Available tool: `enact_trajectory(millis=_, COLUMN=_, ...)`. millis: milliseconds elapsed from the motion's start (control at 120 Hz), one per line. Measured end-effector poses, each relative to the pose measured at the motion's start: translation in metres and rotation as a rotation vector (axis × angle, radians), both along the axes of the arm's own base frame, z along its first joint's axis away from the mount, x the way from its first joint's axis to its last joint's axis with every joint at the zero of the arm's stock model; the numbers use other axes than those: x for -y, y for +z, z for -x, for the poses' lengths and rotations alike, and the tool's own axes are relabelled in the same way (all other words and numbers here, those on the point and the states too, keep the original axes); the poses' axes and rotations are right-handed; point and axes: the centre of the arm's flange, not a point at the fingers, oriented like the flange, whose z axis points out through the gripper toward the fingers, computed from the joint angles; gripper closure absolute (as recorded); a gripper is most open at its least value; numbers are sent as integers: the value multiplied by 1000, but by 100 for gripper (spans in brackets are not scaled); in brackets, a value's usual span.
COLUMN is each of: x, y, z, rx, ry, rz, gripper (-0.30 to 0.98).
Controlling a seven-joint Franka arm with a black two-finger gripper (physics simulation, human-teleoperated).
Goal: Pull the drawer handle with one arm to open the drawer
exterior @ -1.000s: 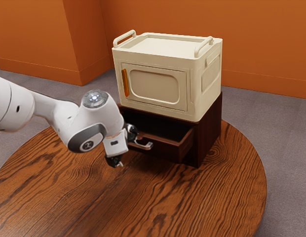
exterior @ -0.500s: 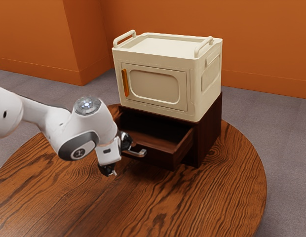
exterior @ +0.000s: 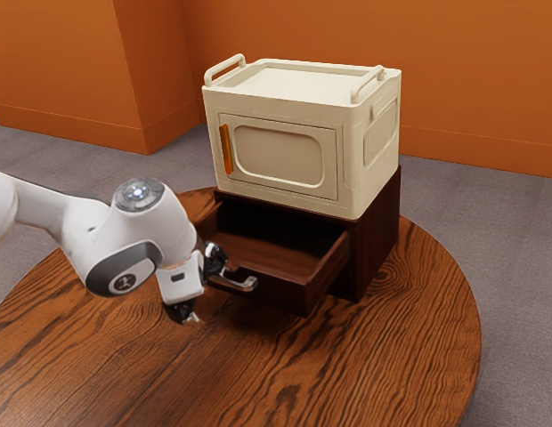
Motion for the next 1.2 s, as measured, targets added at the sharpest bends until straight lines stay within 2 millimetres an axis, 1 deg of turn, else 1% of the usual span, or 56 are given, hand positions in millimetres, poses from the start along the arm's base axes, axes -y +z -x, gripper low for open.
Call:
enact_trajectory(millis=83, x=0, y=1, z=1, rx=1, ry=-1, rz=2, gripper=2)
enact_trajectory(millis=208, x=3, y=3, z=7, rx=3, ry=-6, rz=6, gripper=4)
enact_trajectory(millis=367, x=4, y=6, z=8, rx=10, ry=-6, rz=8, gripper=6)
enact_trajectory(millis=400, x=4, y=9, z=8, rx=16, ry=-6, rz=10, gripper=7)
enact_trajectory(millis=442, x=5, y=14, z=8, rx=26, ry=-9, rz=13, gripper=6)
enact_trajectory(millis=583, x=18, y=37, z=11, rx=73, ry=-32, rz=28, gripper=3)
enact_trajectory(millis=775, x=20, y=92, z=15, rx=174, ry=-22, rz=64, gripper=1)
enact_trajectory(millis=825, x=21, y=110, z=11, rx=190, ry=-3, rz=70, gripper=1)
enact_trajectory(millis=983, x=19, y=152, z=-5, rx=175, ry=101, rz=76, gripper=0)
enact_trajectory(millis=1033, x=20, y=176, z=-12, rx=175, ry=142, rz=78, gripper=0)
enact_trajectory(millis=1092, x=32, y=218, z=-20, rx=192, ry=183, rz=83, gripper=0)
enact_trajectory(millis=1133, x=34, y=243, z=-23, rx=191, ry=224, rz=86, gripper=0)
enact_trajectory(millis=1158, x=33, y=254, z=-23, rx=184, ry=253, rz=90, gripper=0)
enact_trajectory(millis=1200, x=31, y=264, z=-23, rx=161, ry=308, rz=98, gripper=0)
